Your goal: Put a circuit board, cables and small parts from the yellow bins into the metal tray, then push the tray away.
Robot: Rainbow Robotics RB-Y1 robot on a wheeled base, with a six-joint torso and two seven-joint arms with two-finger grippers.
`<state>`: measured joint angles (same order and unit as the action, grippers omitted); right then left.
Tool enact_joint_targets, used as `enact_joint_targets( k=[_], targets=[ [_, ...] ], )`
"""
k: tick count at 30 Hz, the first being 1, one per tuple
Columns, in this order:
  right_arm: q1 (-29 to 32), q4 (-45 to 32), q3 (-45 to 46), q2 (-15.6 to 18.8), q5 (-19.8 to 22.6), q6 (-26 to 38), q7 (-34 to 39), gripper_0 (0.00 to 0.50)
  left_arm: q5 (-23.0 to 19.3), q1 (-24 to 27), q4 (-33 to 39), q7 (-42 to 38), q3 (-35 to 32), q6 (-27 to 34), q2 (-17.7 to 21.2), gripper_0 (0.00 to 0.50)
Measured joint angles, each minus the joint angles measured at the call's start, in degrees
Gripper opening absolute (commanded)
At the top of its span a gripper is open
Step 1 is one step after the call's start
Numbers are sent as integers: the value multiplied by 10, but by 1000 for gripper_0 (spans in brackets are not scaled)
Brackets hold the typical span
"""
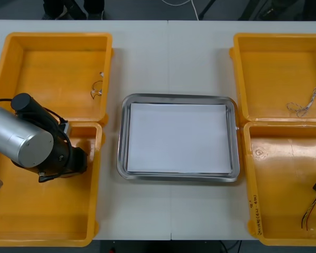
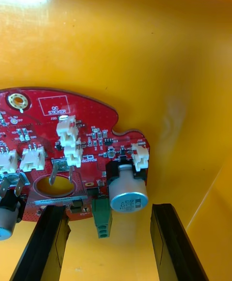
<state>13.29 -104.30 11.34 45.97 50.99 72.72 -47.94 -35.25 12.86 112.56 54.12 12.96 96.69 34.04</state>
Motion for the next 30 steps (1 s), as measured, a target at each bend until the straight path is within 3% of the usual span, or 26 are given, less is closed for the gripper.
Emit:
enact_joint_targets(
  k=[3, 7, 18, 21, 23, 25, 29, 30],
  targets=[
    [-1, 0, -4, 0, -8, 0, 0, 500, 2, -1, 0, 0, 0, -3, -1, 390],
    [-4, 0, -15, 0, -14, -4, 0, 500, 6, -1, -1, 0, 0, -7, -4, 323],
    [-6, 0, -27, 0, -25, -8, 22, 500, 12, -1, -12, 0, 0, -16, -7, 255],
    [-6, 0, -27, 0, -28, -8, 22, 500, 12, -1, -13, 1, 0, -18, -7, 152],
    [-6, 0, -29, 0, -30, -8, 22, 500, 12, -1, -14, 1, 0, -19, -7, 26],
    [-6, 0, -30, 0, -31, -8, 22, 500, 13, -1, -14, 2, -1, -20, -7, 0],
    [-7, 0, -31, 0, -32, -9, 22, 129, 13, -1, -14, 2, -1, -20, -7, 0],
    [-7, 0, -31, 0, -32, -9, 22, 88, 12, -1, -14, 2, -2, -20, -7, 0]
  ],
)
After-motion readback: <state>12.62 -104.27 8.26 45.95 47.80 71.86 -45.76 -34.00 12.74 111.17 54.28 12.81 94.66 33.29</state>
